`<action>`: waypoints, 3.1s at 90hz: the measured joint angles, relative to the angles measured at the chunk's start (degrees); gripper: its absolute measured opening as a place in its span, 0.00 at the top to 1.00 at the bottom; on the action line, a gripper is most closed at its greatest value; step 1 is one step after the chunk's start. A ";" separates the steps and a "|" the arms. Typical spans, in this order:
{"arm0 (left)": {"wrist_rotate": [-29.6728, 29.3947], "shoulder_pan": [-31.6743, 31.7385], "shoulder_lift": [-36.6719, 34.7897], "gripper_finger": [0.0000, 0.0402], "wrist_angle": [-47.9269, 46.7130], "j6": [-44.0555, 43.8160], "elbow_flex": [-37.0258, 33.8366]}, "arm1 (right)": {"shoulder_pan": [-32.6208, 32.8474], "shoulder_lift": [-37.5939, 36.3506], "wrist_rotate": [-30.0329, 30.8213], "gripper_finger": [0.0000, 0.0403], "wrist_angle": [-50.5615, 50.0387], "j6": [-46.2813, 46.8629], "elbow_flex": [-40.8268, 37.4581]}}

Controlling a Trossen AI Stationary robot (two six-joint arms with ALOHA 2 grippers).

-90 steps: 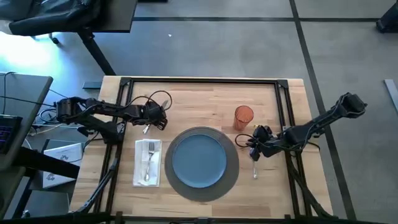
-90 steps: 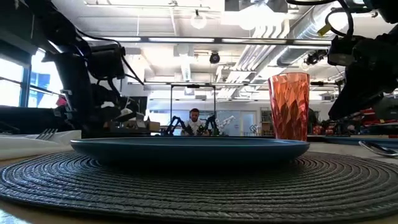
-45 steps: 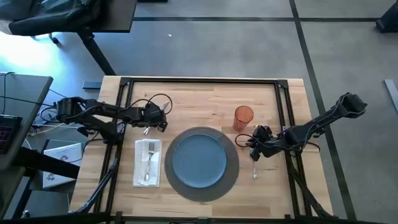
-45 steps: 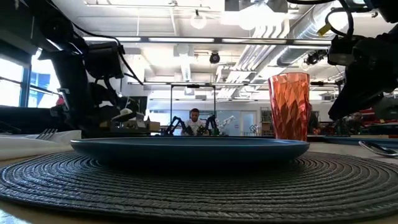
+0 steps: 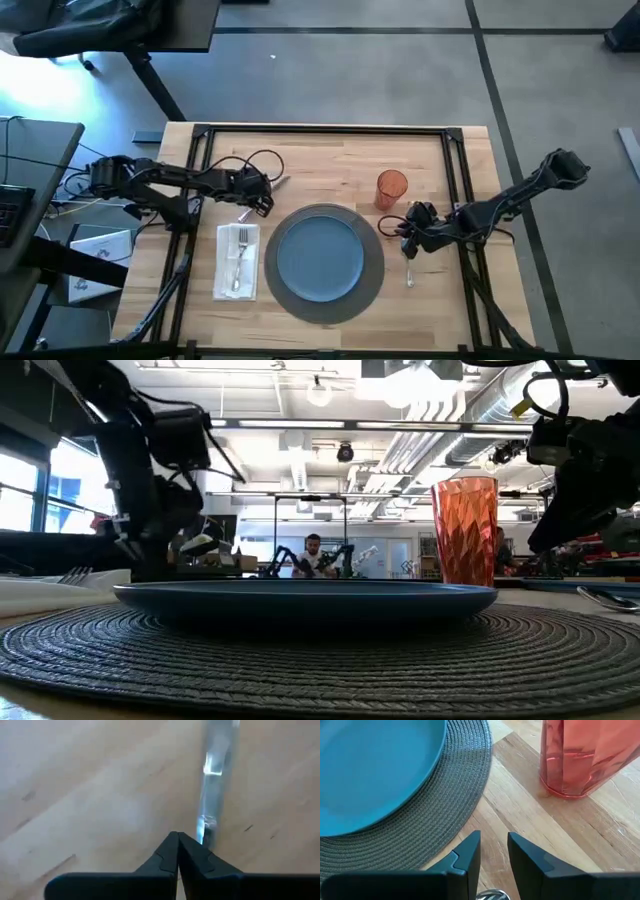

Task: Set table place
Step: Put the silver table knife to the right of the gray table mat

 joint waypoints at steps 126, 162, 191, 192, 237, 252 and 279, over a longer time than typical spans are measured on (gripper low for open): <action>2.38 1.28 11.33 0.64 38.25 25.96 -6.63 | -0.02 0.00 1.52 0.79 5.91 -3.45 0.00; 2.41 4.79 10.91 0.64 36.78 27.94 -6.63 | -0.02 0.00 2.37 0.79 5.88 -3.45 0.00; 3.94 4.72 13.10 0.64 37.50 26.84 -6.47 | -0.02 0.00 2.41 0.79 5.86 -3.45 0.00; 3.94 4.72 13.12 0.64 37.46 26.82 -6.47 | -0.02 0.00 2.41 0.79 5.86 -3.45 0.00; 6.52 4.66 13.20 0.90 34.95 26.56 -6.47 | -0.02 0.00 2.43 0.79 5.84 -3.89 0.00; 7.50 4.61 13.22 0.99 34.86 26.52 -6.47 | -0.02 0.00 2.43 0.79 5.84 -3.91 0.00; 7.69 4.45 12.66 1.00 34.74 26.41 -6.48 | -0.02 0.00 2.42 0.79 5.84 -3.89 0.00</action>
